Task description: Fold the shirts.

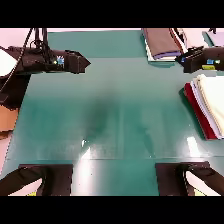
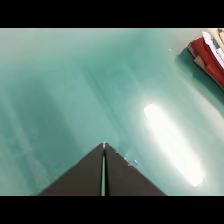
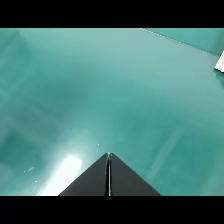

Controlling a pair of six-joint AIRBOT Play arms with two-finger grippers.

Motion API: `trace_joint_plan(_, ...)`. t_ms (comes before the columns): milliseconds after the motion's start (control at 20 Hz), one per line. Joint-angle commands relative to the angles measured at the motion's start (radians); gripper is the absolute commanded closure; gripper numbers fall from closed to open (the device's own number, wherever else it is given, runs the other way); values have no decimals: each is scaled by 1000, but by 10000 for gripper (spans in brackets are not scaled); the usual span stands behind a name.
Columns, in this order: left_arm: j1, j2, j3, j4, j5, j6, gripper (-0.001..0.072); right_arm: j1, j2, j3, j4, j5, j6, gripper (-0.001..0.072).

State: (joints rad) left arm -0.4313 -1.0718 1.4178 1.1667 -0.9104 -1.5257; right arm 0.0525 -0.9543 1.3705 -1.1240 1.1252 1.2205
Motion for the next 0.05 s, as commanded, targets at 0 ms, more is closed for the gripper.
trace_joint_plan(0, 0, 0, 0, 0, 5, 0, 681, -19, 0, 1, -2, 25, 6, 697)
